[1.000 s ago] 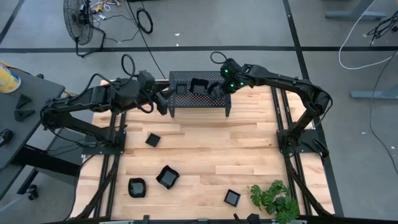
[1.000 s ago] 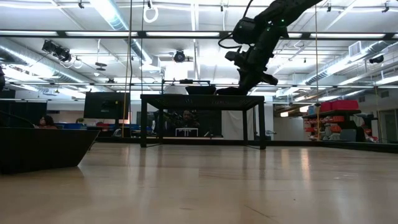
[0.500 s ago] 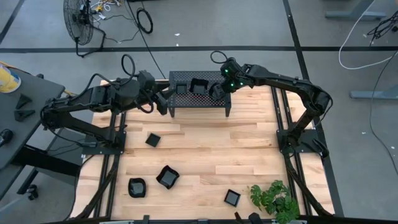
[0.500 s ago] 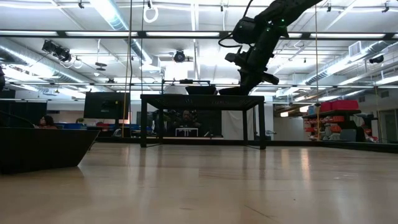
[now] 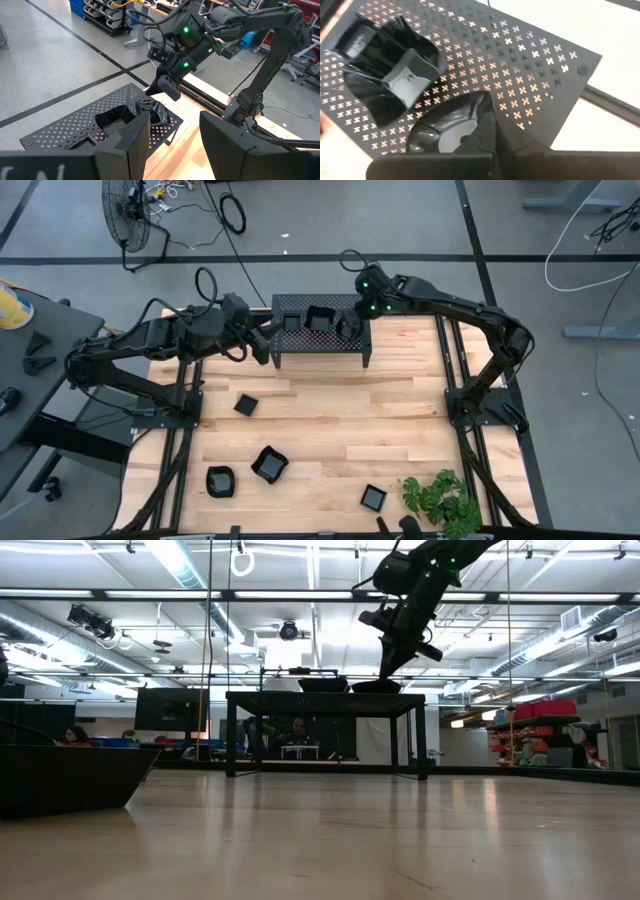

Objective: Pick & Place Mini shaped plates
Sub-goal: Stack the leaf shaped plate on top of the other leaf shaped plate on the shelf

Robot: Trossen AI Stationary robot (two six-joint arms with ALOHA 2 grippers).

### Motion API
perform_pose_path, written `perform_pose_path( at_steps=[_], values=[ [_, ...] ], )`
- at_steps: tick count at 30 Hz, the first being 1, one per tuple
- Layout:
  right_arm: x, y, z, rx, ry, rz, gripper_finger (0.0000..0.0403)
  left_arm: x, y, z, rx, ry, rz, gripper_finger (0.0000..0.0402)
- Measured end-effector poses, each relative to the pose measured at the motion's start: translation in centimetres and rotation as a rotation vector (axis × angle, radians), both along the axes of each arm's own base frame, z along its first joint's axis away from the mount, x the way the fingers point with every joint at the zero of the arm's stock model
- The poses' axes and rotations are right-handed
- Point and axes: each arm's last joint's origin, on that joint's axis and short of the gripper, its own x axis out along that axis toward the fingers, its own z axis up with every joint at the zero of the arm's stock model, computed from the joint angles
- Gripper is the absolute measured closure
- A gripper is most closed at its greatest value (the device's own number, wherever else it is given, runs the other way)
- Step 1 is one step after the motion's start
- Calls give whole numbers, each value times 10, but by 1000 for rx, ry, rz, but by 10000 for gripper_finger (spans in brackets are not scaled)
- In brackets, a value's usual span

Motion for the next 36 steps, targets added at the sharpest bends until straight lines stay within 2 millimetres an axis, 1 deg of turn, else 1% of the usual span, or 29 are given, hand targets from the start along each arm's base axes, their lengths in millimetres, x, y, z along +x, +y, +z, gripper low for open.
perform_pose_path(
  at_steps=[6,15,30,36],
  values=[
    [1,1,0,21,-16,45,403,0,0,0,0,-1,0,225],
    [-1,2,-11,34,13,62,403,0,0,0,0,-2,0,225],
    [5,3,-11,34,-24,84,403,0,0,0,1,-2,0,225],
    [8,8,-11,32,-27,101,403,0,0,0,2,-1,0,225]
  ],
)
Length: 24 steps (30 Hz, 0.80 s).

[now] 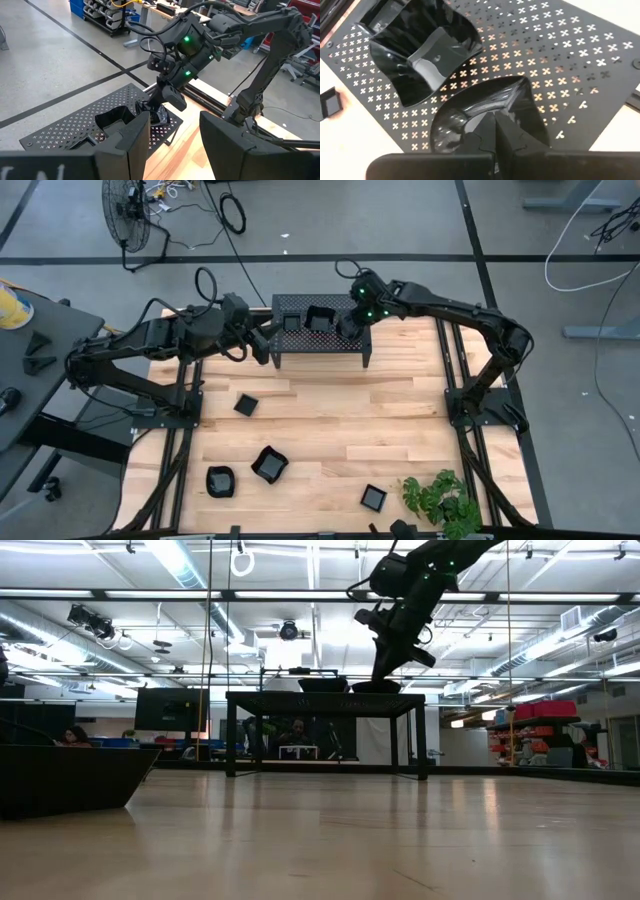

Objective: Pick & Place Mini shaped plates
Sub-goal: Stack the leaf shaped plate on top of the other leaf shaped plate on the shelf

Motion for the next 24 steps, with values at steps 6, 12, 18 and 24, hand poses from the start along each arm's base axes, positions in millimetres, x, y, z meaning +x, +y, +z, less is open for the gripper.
perform_pose_path(
  at_steps=[6,12,18,24],
  values=[
    [-1,-1,0,-9,6,-11,403,0,0,0,0,0,0,225],
    [4,-2,-8,5,22,-5,403,0,0,0,0,0,-1,225],
    [5,-2,-8,-10,25,-12,403,0,-1,0,-2,-1,-2,225],
    [4,-3,-9,-9,37,-14,403,0,-1,0,-2,-1,-2,225]
  ],
)
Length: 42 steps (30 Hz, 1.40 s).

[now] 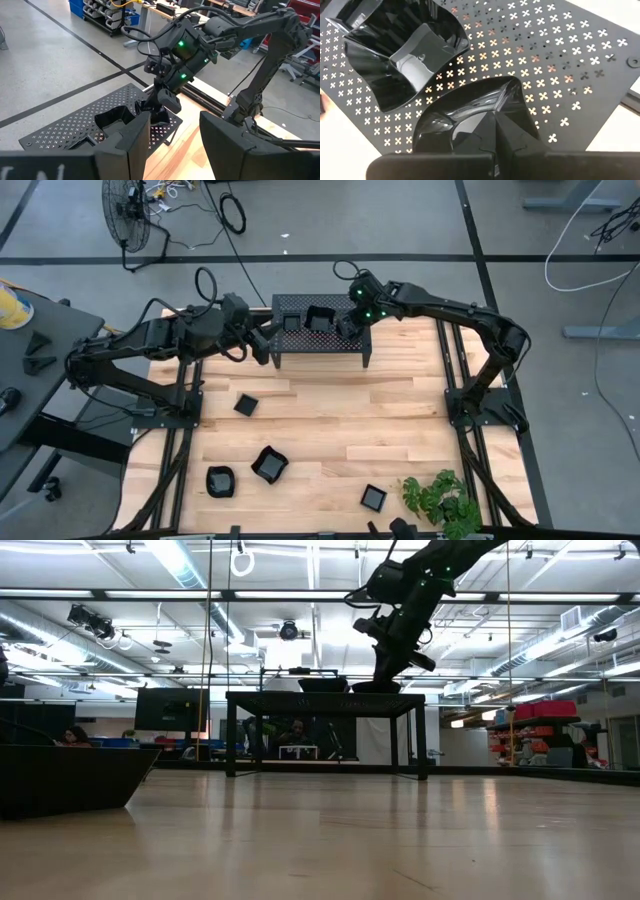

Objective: Pick & Place Mini shaped plates
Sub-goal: Stack the leaf shaped plate on top of the other leaf shaped plate on the shelf

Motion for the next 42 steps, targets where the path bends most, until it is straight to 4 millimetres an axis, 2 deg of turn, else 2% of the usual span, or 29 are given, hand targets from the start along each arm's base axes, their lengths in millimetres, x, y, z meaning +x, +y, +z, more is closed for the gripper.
perform_pose_path(
  at_steps=[12,42],
  values=[
    [3,-2,-11,17,40,-3,403,0,0,0,4,2,-1,225],
    [1,-6,-10,-75,95,-79,403,0,0,0,0,0,0,225]
  ],
)
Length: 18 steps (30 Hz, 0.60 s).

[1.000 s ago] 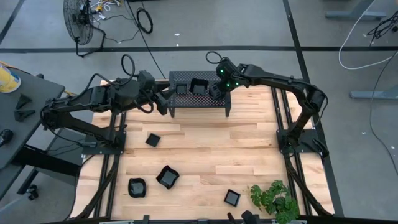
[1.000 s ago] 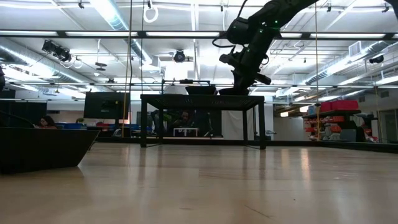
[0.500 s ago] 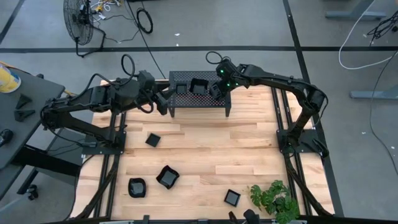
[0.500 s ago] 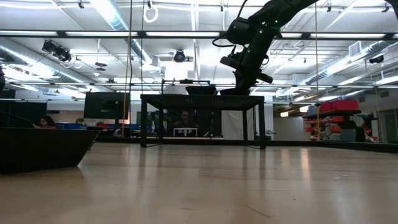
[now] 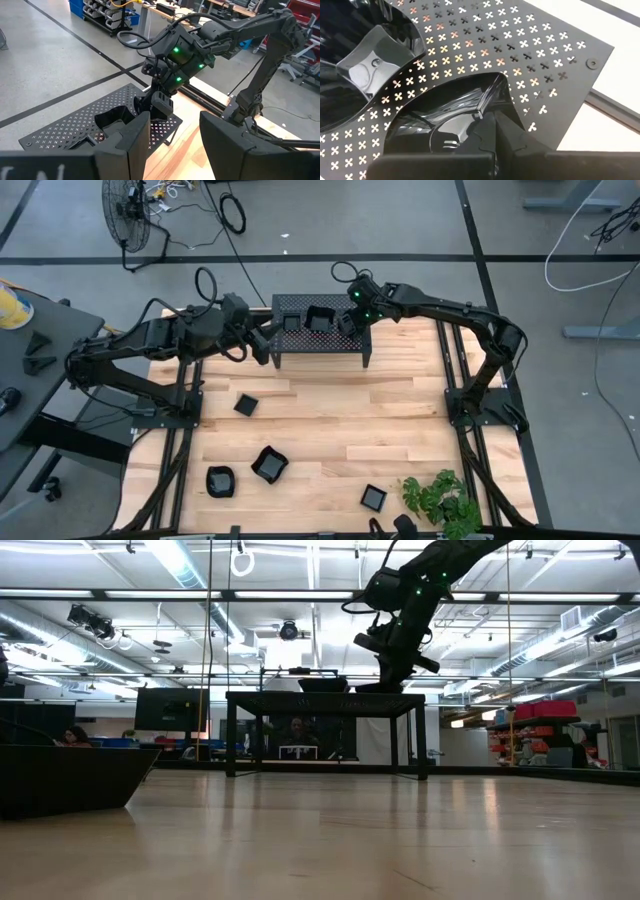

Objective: Pick & Place Mini shaped plates
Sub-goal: Stack the leaf shaped plate on top of the other leaf shaped plate on the shelf, then stack the square plate on top of the other square plate on the shelf

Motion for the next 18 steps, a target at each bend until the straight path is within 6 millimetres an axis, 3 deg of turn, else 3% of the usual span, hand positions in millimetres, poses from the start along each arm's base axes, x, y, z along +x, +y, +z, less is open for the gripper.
perform_pose_path(
  at_steps=[12,18],
  values=[
    [0,-1,2,-25,-10,-6,403,0,0,0,0,-1,0,225],
    [-3,3,19,-26,-99,20,403,0,0,0,-1,-1,0,225]
  ],
)
